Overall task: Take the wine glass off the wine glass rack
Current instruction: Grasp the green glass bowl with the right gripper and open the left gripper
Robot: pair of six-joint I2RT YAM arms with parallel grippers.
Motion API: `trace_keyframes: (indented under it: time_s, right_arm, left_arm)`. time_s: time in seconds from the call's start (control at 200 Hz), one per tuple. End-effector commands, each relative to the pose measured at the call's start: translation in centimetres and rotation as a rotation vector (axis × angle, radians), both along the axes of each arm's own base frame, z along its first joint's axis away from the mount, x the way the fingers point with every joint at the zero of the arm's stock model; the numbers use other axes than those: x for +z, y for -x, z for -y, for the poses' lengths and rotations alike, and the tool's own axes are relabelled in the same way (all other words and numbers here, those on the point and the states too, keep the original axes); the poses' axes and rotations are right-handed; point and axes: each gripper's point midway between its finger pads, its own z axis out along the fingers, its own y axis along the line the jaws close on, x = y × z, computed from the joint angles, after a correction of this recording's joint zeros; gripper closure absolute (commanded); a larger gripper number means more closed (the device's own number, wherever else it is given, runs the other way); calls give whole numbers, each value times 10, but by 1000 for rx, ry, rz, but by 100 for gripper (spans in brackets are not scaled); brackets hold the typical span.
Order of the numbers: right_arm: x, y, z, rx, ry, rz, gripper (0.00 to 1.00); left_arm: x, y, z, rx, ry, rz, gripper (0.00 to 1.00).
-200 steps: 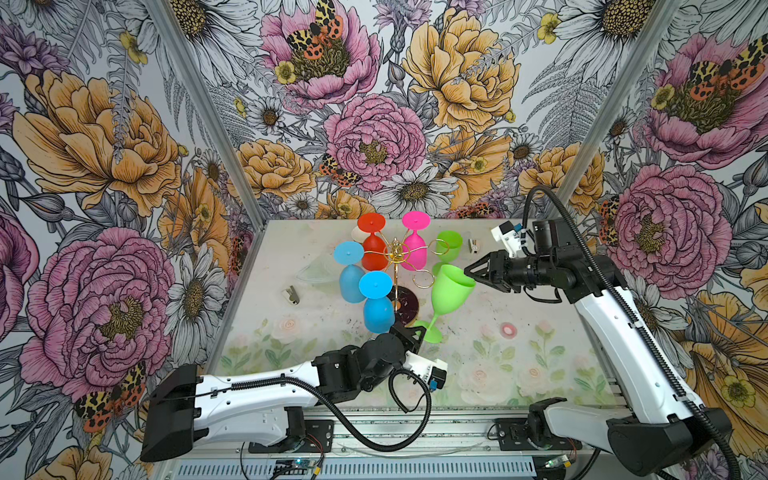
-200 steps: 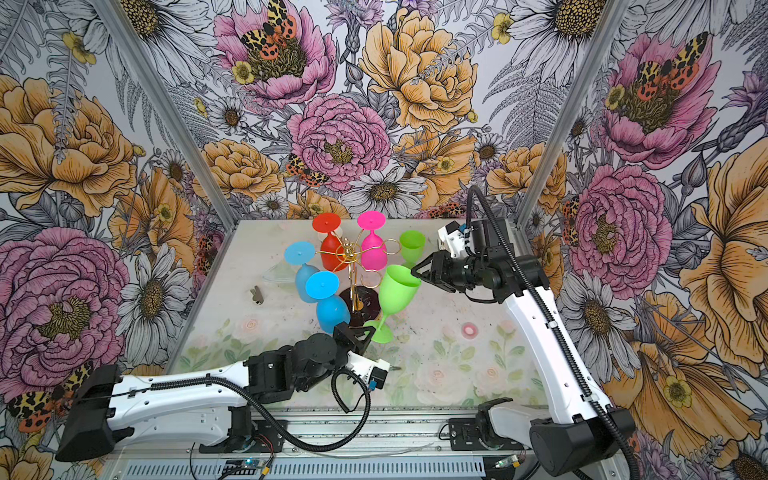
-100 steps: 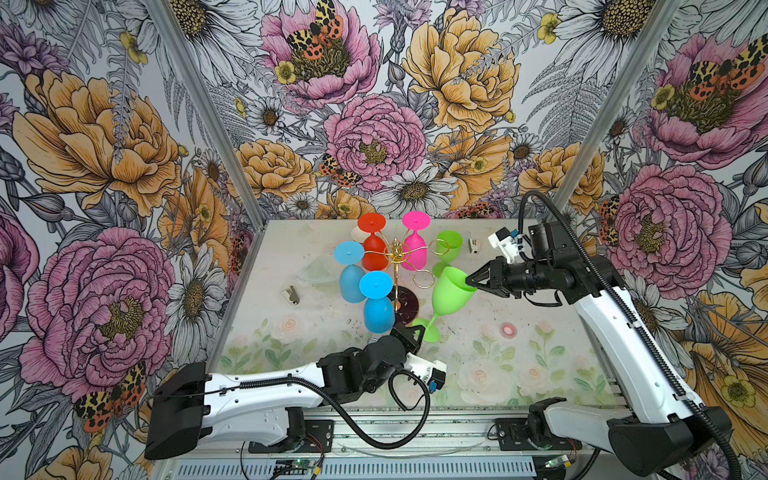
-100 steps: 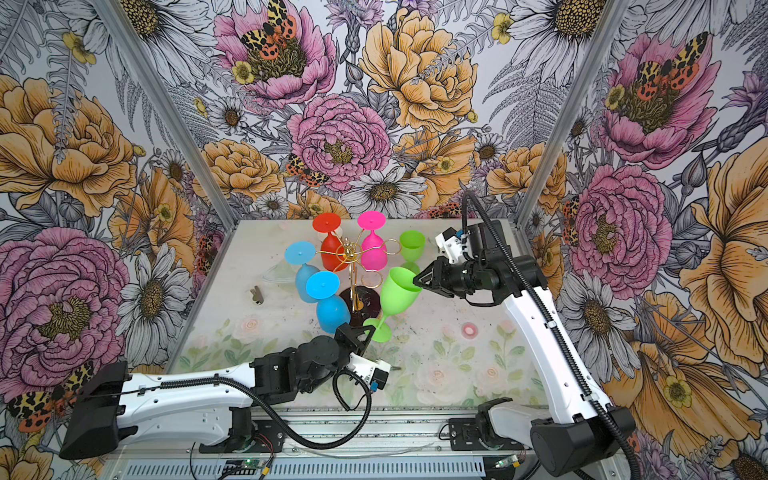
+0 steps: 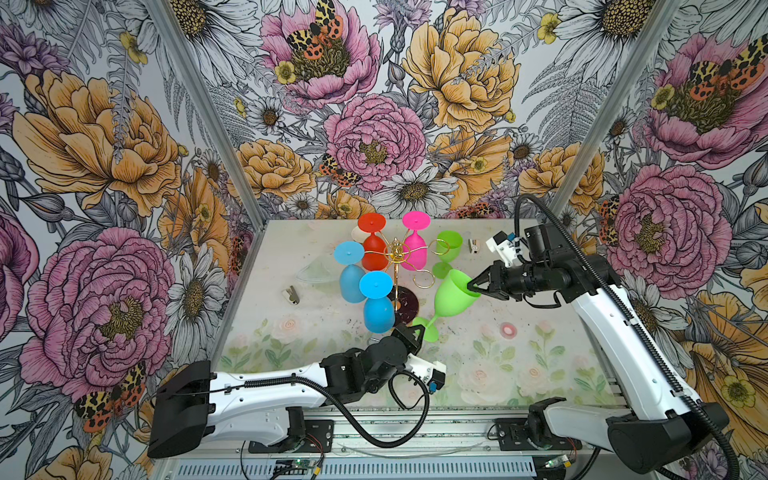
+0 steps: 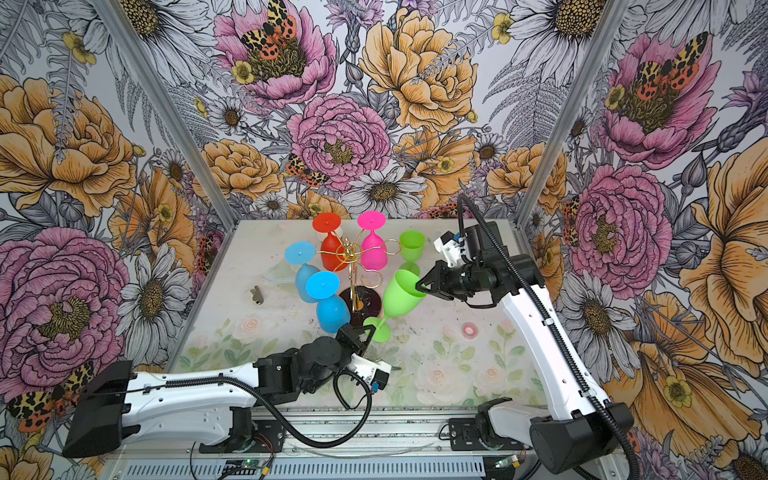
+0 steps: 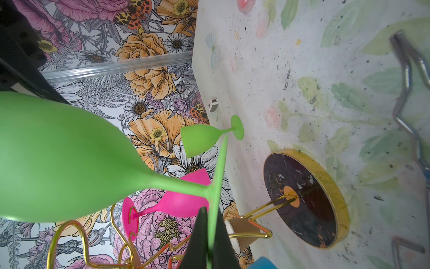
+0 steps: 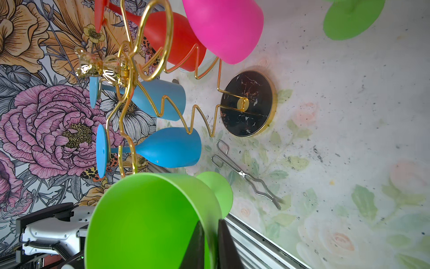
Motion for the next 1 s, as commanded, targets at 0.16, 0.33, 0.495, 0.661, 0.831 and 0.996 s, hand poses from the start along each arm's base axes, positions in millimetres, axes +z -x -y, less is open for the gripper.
trace_keyframes:
  time_s: [0.16, 0.33, 0.495, 0.661, 0.831, 0.996]
  right_arm:
    - [-17, 6, 3, 28, 48, -24, 94]
    - [-22, 9, 6, 33, 67, -33, 97]
    - [-27, 12, 8, 37, 82, -45, 99]
    - [-29, 13, 10, 41, 97, -45, 100]
    - [-31, 13, 11, 43, 107, -47, 100]
    - [-34, 12, 16, 27, 128, -43, 100]
  left_arm:
    - [-4, 1, 2, -3, -11, 29, 100]
    - [-14, 5, 3, -21, -45, 32, 100]
    - [-18, 7, 2, -27, -55, 29, 95]
    - [-27, 12, 1, -41, -82, 17, 83]
    - [-35, 18, 0, -54, -104, 1, 73]
    - [-39, 17, -1, -40, -100, -15, 64]
